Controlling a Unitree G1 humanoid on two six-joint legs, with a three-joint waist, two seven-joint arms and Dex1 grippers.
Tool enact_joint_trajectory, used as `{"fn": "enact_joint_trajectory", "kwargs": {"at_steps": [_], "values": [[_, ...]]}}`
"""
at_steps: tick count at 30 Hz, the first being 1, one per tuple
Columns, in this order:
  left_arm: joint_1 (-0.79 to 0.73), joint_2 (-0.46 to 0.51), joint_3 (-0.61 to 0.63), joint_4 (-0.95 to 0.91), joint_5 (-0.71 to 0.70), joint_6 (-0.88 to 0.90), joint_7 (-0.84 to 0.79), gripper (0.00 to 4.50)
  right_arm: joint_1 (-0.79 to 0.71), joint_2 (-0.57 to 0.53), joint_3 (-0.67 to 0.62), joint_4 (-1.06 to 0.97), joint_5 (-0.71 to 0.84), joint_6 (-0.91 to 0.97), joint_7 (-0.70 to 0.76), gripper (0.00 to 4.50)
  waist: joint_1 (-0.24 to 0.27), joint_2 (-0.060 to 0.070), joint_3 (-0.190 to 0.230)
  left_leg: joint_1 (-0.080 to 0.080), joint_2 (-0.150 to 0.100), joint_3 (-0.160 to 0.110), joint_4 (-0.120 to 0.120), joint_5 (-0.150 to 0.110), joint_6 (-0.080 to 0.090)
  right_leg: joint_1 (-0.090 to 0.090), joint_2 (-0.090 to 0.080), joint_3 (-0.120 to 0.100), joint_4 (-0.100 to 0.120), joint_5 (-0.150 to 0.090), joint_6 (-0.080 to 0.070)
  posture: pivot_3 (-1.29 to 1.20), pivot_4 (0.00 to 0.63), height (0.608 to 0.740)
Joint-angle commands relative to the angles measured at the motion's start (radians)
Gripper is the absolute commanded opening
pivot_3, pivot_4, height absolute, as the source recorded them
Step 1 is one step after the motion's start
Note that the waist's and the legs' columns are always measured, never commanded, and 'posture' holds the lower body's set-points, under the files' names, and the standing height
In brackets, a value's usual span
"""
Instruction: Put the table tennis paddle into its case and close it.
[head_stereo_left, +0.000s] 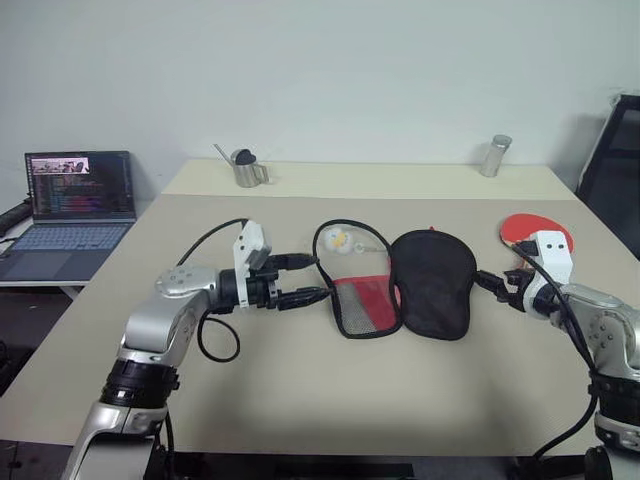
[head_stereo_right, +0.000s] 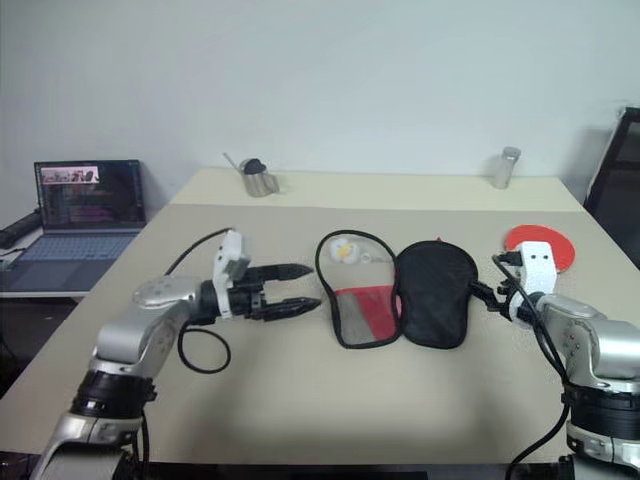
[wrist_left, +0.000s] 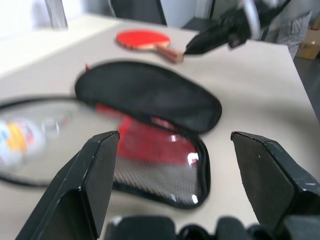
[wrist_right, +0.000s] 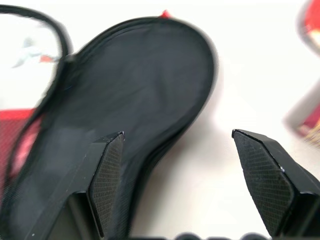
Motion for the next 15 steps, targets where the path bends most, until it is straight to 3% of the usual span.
{"fn": "enact_joint_trajectory", "kwargs": {"at_steps": [1,7,15], "values": [[-0.082,-0.038,-0.026,0.024,0.033,-0.053,0.020,3.91,-0.062,0.002,0.017,0.102,-0.078,-0.128,-0.050,3.77,0.000,0.000,0.000,0.000,0.000,0.000,0.000,0.000,0.000,0.000,0.000,0.000,0.000,0.000,0.000,0.00,0.150,0.740],[-0.189,-0.130,-0.089,0.118,0.123,-0.165,0.050,3.91,-0.204,0.009,0.065,0.418,-0.212,-0.308,-0.156,3.77,-0.002,0.000,0.000,0.000,0.000,0.001,-0.001,0.000,0.000,-0.001,0.000,0.001,0.000,0.000,0.000,0.00,0.150,0.740],[-0.233,-0.196,-0.100,0.160,0.140,-0.192,0.057,3.91,-0.395,0.022,0.057,0.883,-0.256,-0.537,-0.179,3.77,-0.006,0.000,0.000,0.000,0.001,0.004,-0.001,0.000,0.000,-0.002,0.000,0.003,0.000,0.000,0.000,0.00,0.150,0.740]]}}
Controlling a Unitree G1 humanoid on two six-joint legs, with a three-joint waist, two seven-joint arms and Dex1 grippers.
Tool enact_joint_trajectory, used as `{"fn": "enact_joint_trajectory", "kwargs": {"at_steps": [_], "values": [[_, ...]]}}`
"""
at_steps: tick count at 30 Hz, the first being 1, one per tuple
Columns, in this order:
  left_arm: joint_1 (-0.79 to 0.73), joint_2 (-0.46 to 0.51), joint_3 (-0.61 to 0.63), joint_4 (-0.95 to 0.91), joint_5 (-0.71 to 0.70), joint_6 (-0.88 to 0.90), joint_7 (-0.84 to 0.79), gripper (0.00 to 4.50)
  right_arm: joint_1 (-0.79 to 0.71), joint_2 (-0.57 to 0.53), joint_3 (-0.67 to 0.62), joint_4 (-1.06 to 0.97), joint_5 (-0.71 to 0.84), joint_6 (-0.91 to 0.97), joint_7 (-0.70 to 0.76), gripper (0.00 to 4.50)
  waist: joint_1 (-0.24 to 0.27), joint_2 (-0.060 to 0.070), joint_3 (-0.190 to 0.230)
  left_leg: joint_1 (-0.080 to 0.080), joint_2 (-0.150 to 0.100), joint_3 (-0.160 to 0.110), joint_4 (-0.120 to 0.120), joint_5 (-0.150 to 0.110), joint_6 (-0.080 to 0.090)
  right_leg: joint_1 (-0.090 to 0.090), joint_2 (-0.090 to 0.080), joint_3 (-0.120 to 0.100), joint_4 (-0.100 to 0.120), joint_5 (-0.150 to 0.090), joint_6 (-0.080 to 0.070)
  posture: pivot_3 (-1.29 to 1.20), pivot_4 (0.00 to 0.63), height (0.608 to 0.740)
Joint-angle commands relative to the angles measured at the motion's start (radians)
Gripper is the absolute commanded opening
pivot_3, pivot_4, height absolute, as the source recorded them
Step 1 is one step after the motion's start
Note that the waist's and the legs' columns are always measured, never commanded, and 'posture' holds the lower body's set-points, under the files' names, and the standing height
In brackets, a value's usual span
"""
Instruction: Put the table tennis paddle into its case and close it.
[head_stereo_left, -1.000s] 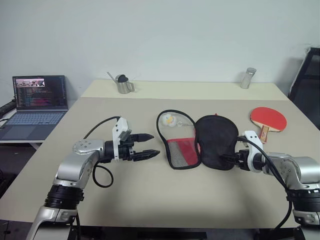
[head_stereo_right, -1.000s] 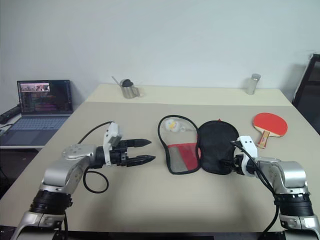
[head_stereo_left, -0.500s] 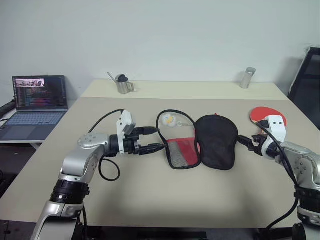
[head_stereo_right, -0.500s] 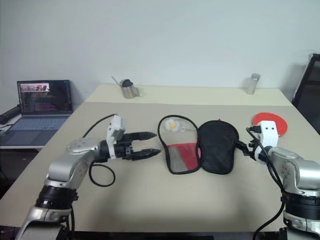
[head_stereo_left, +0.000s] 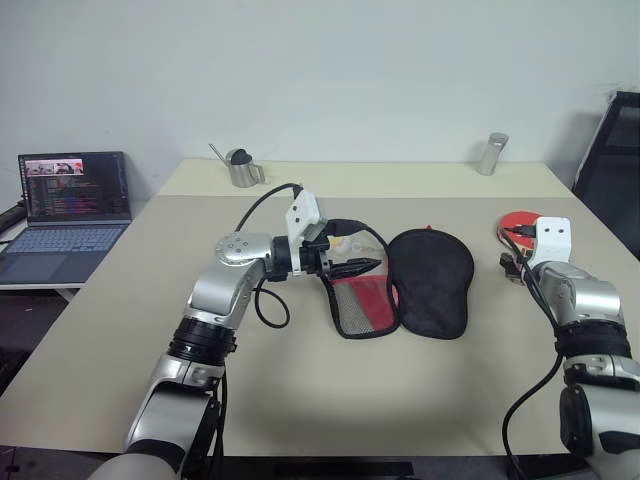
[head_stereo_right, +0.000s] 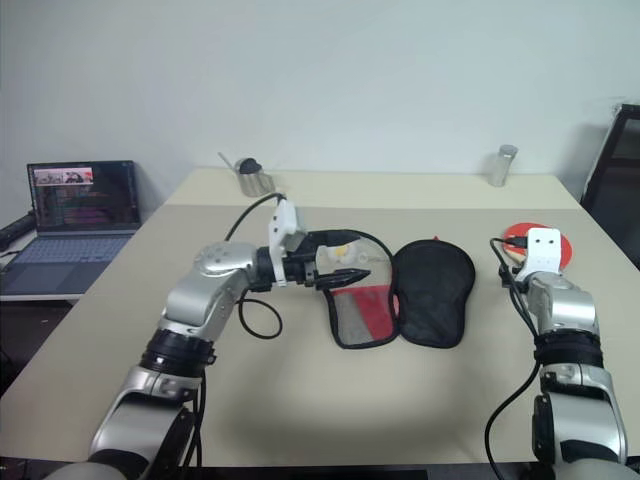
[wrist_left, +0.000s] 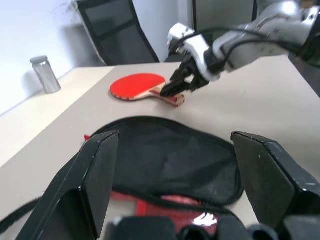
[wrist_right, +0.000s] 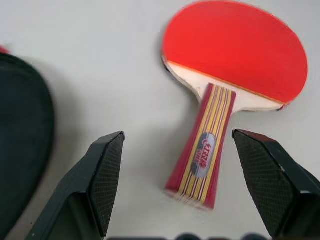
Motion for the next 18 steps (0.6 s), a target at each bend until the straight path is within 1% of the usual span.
{"fn": "enact_joint_trajectory", "kwargs": {"at_steps": [1,5,9,15,16,18], "values": [[-0.028,-0.008,0.003,-0.008,0.005,-0.018,0.003,3.91,-0.084,-0.001,-0.014,0.158,-0.011,-0.121,-0.008,3.77,-0.001,0.000,0.000,0.000,0.000,0.000,0.000,0.000,0.000,0.000,0.000,0.000,0.000,0.000,0.000,0.00,0.150,0.740],[-0.027,-0.008,0.006,-0.004,0.010,-0.020,-0.001,3.91,-0.139,-0.009,-0.008,0.336,-0.033,-0.226,-0.027,3.77,-0.001,0.000,0.000,0.000,0.000,0.000,0.000,0.000,0.000,0.000,0.000,0.000,0.000,0.000,0.000,0.00,0.150,0.740],[-0.020,-0.005,0.007,-0.005,0.013,-0.021,0.000,3.91,-0.167,-0.014,-0.013,0.446,-0.041,-0.294,-0.052,3.77,-0.001,0.000,0.000,0.000,0.000,0.001,0.000,0.000,-0.001,0.000,0.000,0.000,0.000,0.000,0.000,0.00,0.150,0.740],[-0.013,-0.002,0.010,-0.011,0.013,-0.020,0.000,3.91,-0.178,-0.015,-0.012,0.513,-0.046,-0.327,-0.050,3.77,-0.002,0.001,0.001,0.000,0.000,0.001,0.000,0.001,-0.001,0.000,0.000,0.001,0.001,0.000,0.000,0.00,0.150,0.740],[-0.012,-0.001,0.010,-0.012,0.013,-0.020,0.000,3.91,-0.178,-0.015,-0.013,0.517,-0.046,-0.331,-0.050,3.60,-0.002,0.001,0.001,0.000,0.000,0.001,0.000,0.001,-0.001,0.000,0.000,0.001,0.001,0.000,0.000,0.00,0.150,0.740],[-0.006,0.003,0.013,-0.014,0.013,-0.017,0.002,3.91,-0.174,-0.015,-0.012,0.519,-0.046,-0.333,-0.051,3.60,-0.002,0.001,0.001,0.000,0.000,0.001,0.000,0.001,-0.001,0.000,0.000,0.001,0.001,0.000,0.000,0.00,0.150,0.740]]}}
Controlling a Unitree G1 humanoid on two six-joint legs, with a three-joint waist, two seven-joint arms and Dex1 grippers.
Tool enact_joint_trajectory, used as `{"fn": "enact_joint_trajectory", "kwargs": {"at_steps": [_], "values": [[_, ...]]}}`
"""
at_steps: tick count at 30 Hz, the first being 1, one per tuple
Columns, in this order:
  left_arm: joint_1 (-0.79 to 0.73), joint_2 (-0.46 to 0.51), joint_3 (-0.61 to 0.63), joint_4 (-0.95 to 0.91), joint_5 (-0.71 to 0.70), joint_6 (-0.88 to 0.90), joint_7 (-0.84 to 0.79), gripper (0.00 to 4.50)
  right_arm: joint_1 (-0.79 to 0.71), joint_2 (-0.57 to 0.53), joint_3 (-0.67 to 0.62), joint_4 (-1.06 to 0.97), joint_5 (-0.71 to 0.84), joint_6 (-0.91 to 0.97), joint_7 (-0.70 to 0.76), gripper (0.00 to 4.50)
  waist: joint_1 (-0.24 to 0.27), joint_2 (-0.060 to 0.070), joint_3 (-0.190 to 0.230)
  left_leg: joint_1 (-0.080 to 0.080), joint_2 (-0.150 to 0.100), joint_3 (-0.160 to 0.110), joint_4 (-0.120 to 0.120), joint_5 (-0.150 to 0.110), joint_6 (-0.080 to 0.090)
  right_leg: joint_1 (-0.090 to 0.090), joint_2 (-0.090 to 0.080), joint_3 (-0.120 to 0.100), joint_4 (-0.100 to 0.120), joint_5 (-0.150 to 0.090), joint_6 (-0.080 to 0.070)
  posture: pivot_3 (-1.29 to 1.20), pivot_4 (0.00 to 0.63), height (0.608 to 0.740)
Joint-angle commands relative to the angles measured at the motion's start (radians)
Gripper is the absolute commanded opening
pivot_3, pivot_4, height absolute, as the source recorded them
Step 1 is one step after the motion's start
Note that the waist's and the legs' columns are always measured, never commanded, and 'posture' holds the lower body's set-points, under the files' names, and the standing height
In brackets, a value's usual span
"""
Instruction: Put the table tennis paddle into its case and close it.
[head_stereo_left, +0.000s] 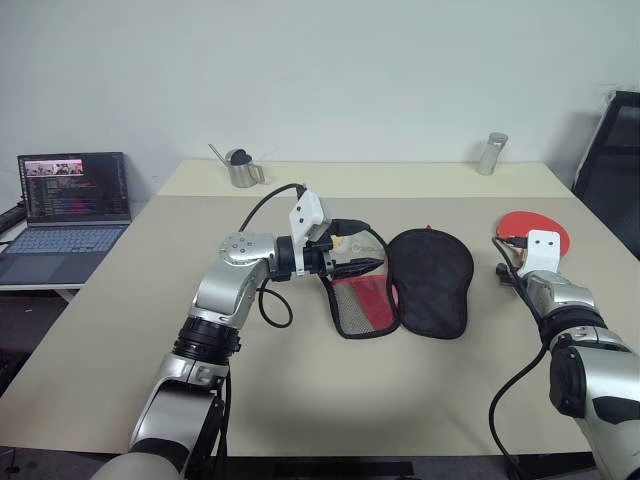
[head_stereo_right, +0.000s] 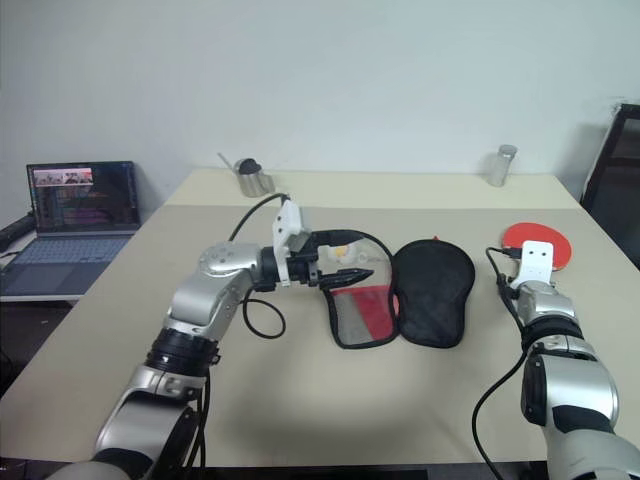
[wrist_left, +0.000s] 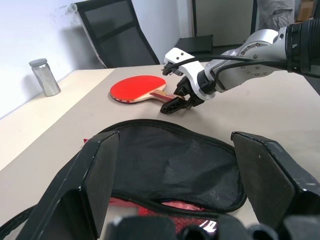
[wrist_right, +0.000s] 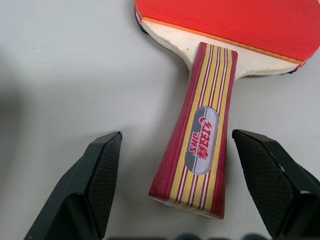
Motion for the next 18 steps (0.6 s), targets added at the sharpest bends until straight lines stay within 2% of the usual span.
{"fn": "enact_joint_trajectory", "kwargs": {"at_steps": [1,12,18], "values": [[-0.001,0.011,0.017,-0.028,-0.004,-0.012,0.004,3.91,-0.014,-0.018,-0.009,0.009,-0.002,-0.013,-0.007,3.60,0.000,0.000,0.000,0.000,0.000,0.000,0.000,0.000,0.000,0.000,0.000,0.000,0.000,0.000,0.000,0.00,0.150,0.740],[0.028,0.027,0.027,-0.048,-0.017,0.002,0.015,3.91,0.029,-0.070,0.003,-0.044,-0.005,0.041,0.053,3.60,0.006,0.000,0.000,0.000,0.000,0.000,0.000,0.000,0.000,0.000,0.000,0.000,0.000,0.000,0.000,0.00,0.150,0.740],[0.025,0.017,0.028,-0.048,-0.025,0.006,0.013,3.91,0.029,-0.054,-0.030,-0.082,0.028,0.019,0.057,3.60,0.005,0.000,0.000,0.000,0.000,0.000,0.000,0.000,0.000,0.000,0.000,0.000,0.000,0.000,0.000,0.00,0.150,0.740]]}}
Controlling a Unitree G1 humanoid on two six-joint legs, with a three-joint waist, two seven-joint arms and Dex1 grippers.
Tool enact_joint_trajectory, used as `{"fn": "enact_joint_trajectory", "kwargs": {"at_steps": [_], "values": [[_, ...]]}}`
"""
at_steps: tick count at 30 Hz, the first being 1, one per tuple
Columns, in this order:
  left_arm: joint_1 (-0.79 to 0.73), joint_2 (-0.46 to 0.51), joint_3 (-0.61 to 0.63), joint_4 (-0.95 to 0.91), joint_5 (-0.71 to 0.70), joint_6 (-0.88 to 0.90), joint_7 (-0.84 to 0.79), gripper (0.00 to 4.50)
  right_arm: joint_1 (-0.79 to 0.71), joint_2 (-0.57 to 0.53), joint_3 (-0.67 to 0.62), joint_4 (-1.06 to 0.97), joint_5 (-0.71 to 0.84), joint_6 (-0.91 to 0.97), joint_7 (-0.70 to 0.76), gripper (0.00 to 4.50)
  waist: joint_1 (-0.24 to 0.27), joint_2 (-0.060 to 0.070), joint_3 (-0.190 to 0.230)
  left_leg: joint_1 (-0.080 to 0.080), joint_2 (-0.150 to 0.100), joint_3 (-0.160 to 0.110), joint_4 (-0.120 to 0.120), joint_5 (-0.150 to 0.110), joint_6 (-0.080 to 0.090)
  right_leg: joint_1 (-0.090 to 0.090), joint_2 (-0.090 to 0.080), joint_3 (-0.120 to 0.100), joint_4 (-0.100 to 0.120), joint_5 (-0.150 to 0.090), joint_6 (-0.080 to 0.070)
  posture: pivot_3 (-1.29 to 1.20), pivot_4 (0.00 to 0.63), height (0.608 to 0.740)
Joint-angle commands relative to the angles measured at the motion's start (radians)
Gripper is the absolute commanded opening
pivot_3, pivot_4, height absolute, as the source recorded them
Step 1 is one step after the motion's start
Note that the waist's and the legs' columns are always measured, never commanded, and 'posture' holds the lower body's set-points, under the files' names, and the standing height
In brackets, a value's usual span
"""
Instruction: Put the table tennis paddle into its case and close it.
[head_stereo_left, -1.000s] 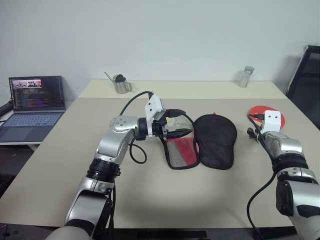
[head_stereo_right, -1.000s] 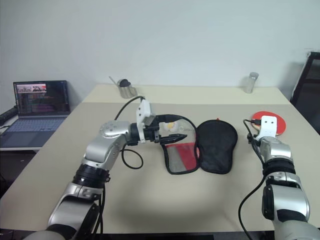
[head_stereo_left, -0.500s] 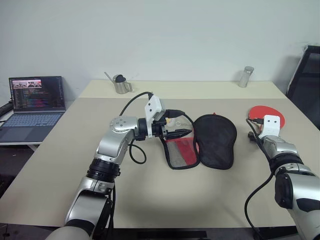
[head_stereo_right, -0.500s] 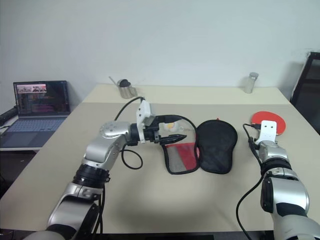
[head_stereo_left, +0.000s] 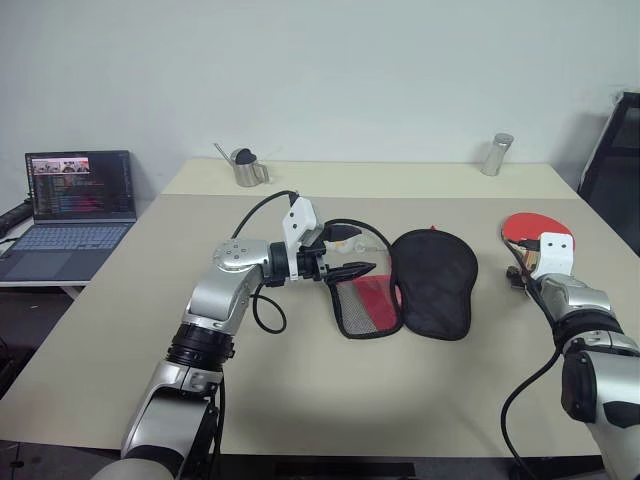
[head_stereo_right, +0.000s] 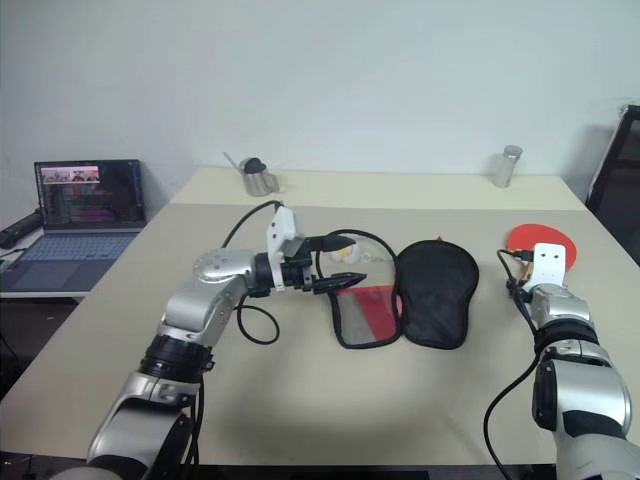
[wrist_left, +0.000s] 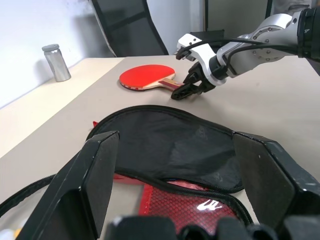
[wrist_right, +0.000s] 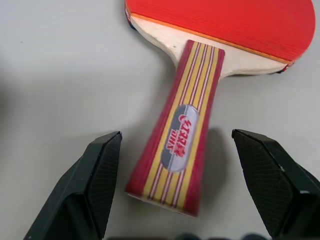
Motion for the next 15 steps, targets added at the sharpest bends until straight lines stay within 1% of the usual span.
{"fn": "enact_joint_trajectory", "kwargs": {"at_steps": [1,5,8,15], "values": [[-0.015,-0.003,0.018,-0.036,-0.019,-0.001,0.001,3.91,-0.008,-0.002,-0.040,-0.047,0.037,-0.009,-0.007,3.60,-0.001,0.000,0.000,0.000,0.000,0.000,0.000,0.000,0.000,0.000,0.000,0.000,0.000,0.000,0.000,0.00,0.150,0.740],[-0.015,-0.004,0.017,-0.036,-0.019,0.000,0.000,3.91,-0.016,0.012,-0.089,-0.042,0.082,-0.007,-0.042,3.60,-0.001,0.000,0.000,0.000,0.000,0.000,0.000,0.000,0.000,0.000,0.000,0.000,0.000,0.000,0.000,0.00,0.150,0.740],[-0.012,-0.003,0.018,-0.042,-0.019,0.004,0.002,3.91,-0.018,0.016,-0.095,-0.037,0.081,-0.023,-0.062,3.60,-0.001,0.000,0.000,0.000,0.000,0.000,0.000,0.000,0.000,0.000,0.000,0.000,0.000,0.000,0.000,0.00,0.150,0.740],[-0.007,-0.003,0.017,-0.049,-0.016,0.009,0.005,3.91,-0.003,0.032,-0.014,-0.043,0.007,-0.060,-0.077,3.60,-0.002,0.000,0.000,0.000,0.000,0.000,0.000,0.000,0.000,0.000,0.000,0.000,0.000,0.000,0.000,0.00,0.150,0.740]]}}
